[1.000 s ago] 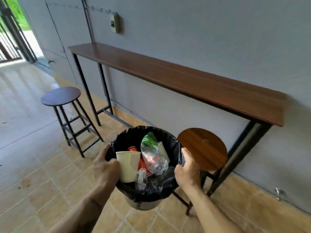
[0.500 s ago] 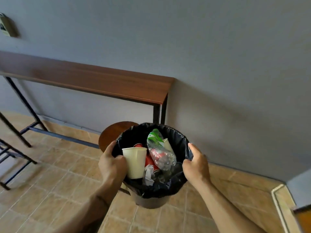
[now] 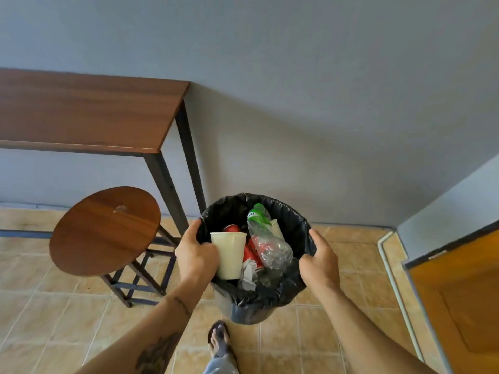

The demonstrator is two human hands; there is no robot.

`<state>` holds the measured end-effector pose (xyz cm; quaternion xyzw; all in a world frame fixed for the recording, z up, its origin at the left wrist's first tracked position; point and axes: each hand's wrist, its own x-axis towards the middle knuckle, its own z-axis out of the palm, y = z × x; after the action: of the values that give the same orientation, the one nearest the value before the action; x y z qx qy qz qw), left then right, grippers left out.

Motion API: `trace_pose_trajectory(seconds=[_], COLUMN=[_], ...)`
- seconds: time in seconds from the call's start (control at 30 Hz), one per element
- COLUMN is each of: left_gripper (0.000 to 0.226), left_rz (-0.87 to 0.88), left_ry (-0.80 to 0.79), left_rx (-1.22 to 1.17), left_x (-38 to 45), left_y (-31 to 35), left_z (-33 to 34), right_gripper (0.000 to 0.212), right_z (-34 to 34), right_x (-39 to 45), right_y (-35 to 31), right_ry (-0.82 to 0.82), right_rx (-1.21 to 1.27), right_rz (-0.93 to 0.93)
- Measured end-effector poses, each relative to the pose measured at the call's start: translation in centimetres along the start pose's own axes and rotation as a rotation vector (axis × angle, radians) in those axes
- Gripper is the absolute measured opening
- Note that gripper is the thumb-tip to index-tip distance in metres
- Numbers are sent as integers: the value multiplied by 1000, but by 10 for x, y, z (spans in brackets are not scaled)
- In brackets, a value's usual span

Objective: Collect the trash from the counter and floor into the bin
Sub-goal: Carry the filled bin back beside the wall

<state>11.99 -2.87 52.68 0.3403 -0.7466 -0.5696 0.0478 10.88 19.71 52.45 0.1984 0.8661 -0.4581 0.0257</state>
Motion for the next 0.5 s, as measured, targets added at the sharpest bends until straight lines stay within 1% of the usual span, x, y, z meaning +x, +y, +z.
trace_pose_trajectory(seconds=[0.13,0.23,0.3,0.4,0.5], left_gripper=[71,73,71,66,63], left_rz=[12,39,41,40,0], left_ry=[-79,-121,-115,-104,-95], left_rx=[101,240,309,400,487], left_x=[47,87,112,151,191], left_y=[-13,-32,-46,-81,-139], left_z=[43,72,91,128,165], right_gripper=[71,71,71,73,74], right_z=[25,48,67,104,154], right_x=[47,84,108,149,190], right_y=[21,37,53,92,142], right_ry=[8,12,14,-9,-70], right_rx=[-43,-78,-108,-163,-234], right_rz=[34,36,31,10,-40])
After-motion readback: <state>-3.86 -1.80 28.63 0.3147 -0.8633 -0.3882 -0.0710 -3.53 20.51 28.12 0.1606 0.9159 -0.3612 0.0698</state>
